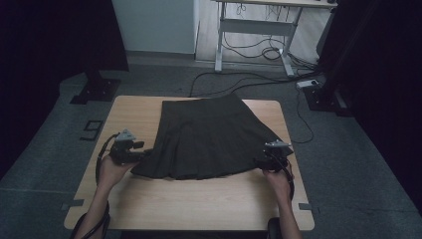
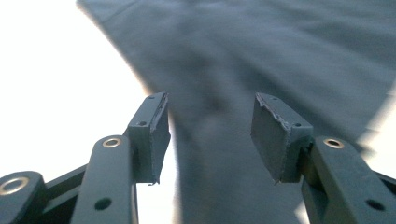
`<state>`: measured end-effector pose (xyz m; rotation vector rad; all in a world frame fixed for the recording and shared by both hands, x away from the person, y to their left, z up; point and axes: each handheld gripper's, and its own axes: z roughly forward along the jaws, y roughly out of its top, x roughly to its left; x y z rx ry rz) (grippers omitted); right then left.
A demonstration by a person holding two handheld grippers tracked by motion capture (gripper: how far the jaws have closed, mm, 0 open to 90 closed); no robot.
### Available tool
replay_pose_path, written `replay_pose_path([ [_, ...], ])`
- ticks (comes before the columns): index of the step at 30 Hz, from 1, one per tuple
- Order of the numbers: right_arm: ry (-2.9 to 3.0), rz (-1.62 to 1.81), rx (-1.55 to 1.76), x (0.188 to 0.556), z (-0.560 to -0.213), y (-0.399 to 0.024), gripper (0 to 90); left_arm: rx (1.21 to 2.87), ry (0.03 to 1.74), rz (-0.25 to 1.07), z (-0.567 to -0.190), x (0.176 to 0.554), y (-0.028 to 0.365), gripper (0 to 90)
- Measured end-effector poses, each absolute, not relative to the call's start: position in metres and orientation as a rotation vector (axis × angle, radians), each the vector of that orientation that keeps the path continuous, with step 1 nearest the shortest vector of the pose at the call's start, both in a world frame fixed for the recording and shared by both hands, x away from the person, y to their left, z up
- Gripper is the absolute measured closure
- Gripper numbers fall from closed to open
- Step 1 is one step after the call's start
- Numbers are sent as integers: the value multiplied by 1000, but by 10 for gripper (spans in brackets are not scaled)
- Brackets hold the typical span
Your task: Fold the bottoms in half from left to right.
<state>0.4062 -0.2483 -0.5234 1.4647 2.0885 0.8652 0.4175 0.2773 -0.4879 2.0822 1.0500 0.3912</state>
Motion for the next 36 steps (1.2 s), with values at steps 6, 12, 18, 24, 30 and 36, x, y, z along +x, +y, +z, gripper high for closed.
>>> replay_pose_path([
  [6, 2148, 892, 1410, 408, -524, -223, 238, 2114, 1114, 407, -514, 452, 267, 446],
  [12, 2160, 804, 1434, 417, -541, -216, 148, 2194, 1159, 449, -537, 466, 246, 278],
  [18, 2140, 806, 1486, 421, -543, -233, 133, 2177, 1170, 443, -539, 457, 242, 276],
  [24, 2118, 812, 1528, 419, -544, -244, 141, 2175, 1126, 453, -541, 436, 230, 304],
  [30, 2133, 818, 1541, 411, -543, -247, 187, 2186, 1109, 475, -541, 419, 223, 325],
  [36, 2142, 815, 1537, 397, -542, -253, 189, 2177, 1110, 440, -542, 392, 220, 325],
])
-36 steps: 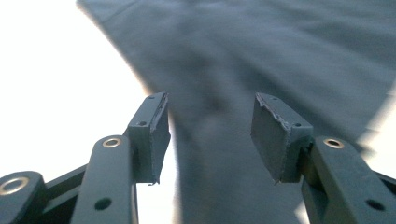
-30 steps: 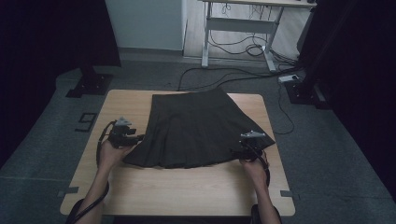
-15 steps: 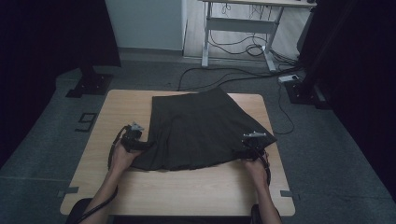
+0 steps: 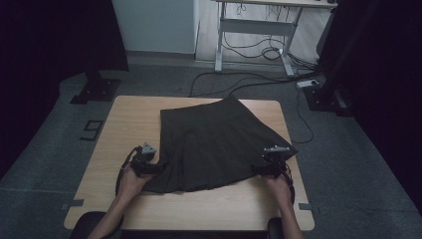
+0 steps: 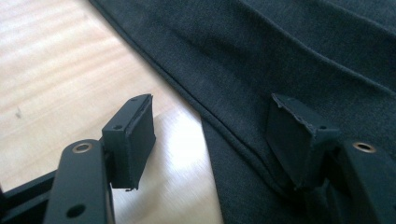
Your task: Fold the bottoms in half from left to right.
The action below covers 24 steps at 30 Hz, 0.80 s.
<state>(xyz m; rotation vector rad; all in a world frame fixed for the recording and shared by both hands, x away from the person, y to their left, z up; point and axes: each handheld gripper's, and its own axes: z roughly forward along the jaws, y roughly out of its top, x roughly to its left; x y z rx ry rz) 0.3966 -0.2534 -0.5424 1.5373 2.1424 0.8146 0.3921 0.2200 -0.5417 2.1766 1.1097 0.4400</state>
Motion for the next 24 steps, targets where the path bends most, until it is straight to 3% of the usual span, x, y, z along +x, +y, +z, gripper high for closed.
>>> replay_pose_path([
  [24, 2146, 847, 1504, 322, -545, -271, 191, 2184, 1078, 417, -543, 293, 213, 325],
])
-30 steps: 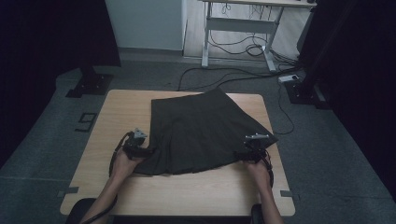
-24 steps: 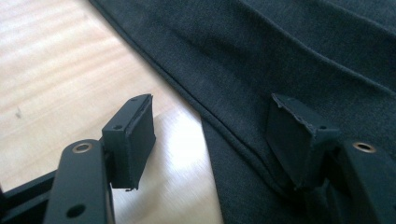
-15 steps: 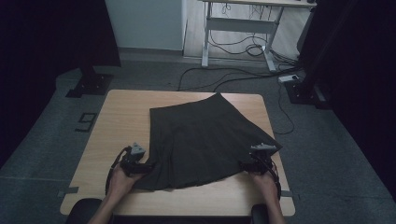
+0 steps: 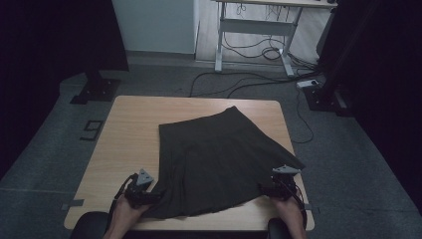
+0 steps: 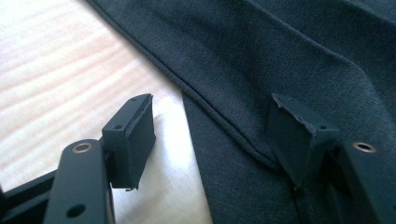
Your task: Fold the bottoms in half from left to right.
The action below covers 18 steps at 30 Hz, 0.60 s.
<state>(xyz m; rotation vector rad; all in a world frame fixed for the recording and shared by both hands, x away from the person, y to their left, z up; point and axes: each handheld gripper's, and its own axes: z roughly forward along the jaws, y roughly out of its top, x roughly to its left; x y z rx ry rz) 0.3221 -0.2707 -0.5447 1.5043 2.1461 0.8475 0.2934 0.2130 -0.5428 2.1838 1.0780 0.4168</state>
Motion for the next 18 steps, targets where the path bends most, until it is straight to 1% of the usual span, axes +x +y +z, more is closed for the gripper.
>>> replay_pose_path([
  [4, 2160, 835, 1508, 321, -544, -271, 191, 2180, 1070, 416, -543, 284, 212, 333],
  [9, 2163, 835, 1507, 321, -543, -272, 191, 2214, 1030, 378, -541, 292, 214, 316],
  [12, 2167, 840, 1501, 322, -544, -272, 188, 2225, 1029, 393, -536, 302, 217, 229],
  [14, 2170, 845, 1495, 322, -544, -273, 186, 2207, 1030, 412, -530, 310, 220, 210],
  [18, 2175, 852, 1484, 322, -544, -274, 184, 2203, 1047, 437, -519, 331, 226, 144],
])
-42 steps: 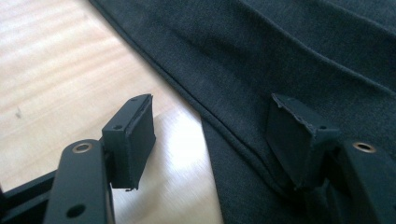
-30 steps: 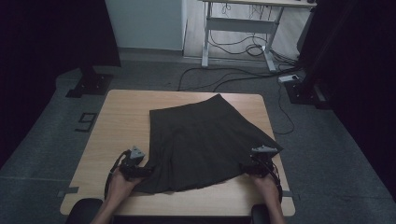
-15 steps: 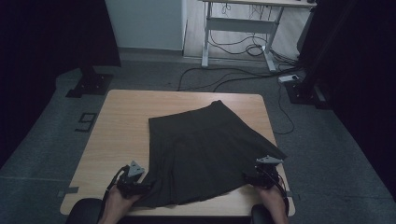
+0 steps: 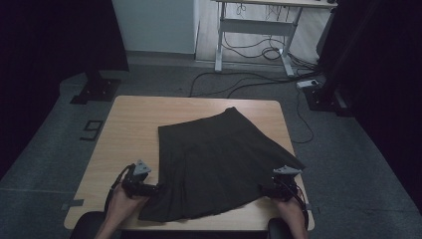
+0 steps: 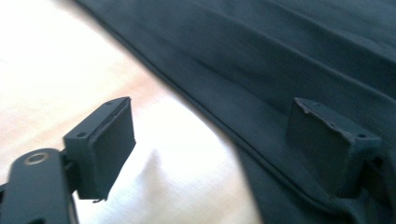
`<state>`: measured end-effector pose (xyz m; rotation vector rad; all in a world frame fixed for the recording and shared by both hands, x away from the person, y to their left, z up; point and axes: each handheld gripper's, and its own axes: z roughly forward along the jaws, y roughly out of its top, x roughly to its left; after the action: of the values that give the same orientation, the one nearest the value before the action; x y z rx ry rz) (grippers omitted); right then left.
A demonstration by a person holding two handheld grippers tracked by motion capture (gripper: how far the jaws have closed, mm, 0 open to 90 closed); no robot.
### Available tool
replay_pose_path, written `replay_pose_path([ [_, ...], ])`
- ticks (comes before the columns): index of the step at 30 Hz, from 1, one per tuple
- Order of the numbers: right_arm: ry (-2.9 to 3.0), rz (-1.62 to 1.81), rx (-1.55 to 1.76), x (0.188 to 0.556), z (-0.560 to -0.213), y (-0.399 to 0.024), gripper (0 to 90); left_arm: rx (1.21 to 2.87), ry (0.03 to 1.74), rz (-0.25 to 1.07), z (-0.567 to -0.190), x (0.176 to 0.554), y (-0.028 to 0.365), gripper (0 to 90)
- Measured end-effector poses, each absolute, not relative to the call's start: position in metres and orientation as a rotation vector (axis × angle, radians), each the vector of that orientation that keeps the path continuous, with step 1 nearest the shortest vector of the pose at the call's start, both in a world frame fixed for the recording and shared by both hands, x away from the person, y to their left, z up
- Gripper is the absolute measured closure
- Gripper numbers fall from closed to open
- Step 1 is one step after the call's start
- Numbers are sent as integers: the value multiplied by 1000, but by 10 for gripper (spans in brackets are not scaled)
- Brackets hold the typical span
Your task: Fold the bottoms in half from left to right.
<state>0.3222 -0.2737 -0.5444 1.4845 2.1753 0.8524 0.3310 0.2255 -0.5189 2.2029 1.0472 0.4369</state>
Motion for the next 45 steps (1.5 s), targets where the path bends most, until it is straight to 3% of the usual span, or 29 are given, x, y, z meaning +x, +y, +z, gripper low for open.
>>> replay_pose_path([
  [22, 2173, 890, 1452, 322, -547, -276, 174, 2151, 1107, 487, -476, 460, 222, 88],
  [33, 2173, 894, 1450, 321, -547, -277, 172, 2150, 1170, 489, -486, 499, 222, 125],
  [45, 2173, 905, 1441, 321, -548, -277, 165, 2170, 1238, 485, -524, 527, 219, 140],
])
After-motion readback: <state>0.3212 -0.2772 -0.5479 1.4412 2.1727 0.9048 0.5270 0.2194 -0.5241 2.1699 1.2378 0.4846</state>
